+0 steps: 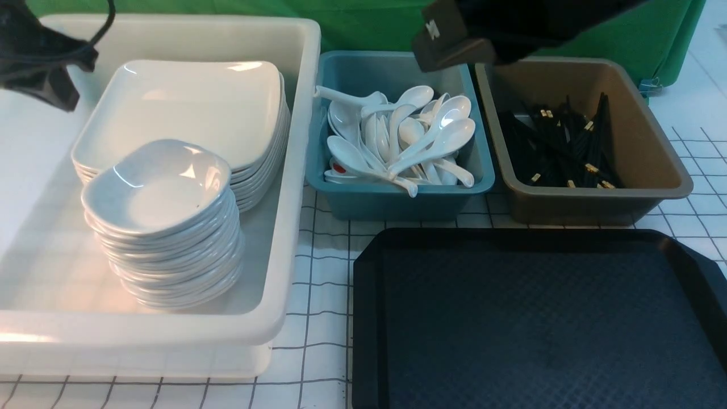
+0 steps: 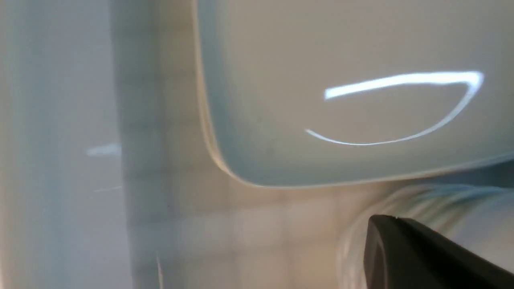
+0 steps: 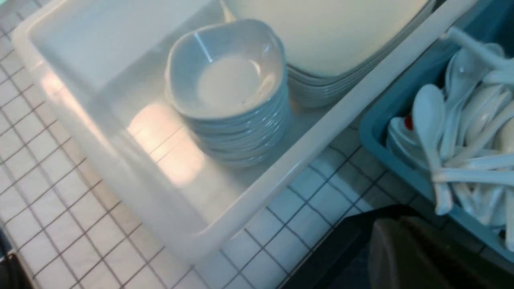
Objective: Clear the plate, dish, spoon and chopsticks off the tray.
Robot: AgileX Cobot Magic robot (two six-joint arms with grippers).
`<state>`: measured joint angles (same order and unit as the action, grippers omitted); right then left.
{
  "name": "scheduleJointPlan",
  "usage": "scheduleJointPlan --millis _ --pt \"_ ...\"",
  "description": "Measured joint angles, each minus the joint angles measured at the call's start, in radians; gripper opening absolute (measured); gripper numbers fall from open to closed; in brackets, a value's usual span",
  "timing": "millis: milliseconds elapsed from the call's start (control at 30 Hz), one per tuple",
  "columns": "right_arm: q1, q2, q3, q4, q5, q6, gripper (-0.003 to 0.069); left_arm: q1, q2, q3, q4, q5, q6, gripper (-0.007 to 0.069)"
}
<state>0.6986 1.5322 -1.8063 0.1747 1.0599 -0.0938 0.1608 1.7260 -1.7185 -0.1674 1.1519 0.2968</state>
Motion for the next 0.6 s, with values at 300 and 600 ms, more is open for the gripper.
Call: scheduleJointPlan --millis 300,600 --pt "0.0 -0.126 -0.027 -0.284 -0.014 0.074 0.0009 -0.211 -0.33 0.025 -0.05 0.057 0.018 -0.0003" --pt "0.0 -0.587 0.231 -0.556 -0.046 0.213 0.0009 -0.472 -0.748 0.43 -0.144 -0.133 0.0 -0.0003"
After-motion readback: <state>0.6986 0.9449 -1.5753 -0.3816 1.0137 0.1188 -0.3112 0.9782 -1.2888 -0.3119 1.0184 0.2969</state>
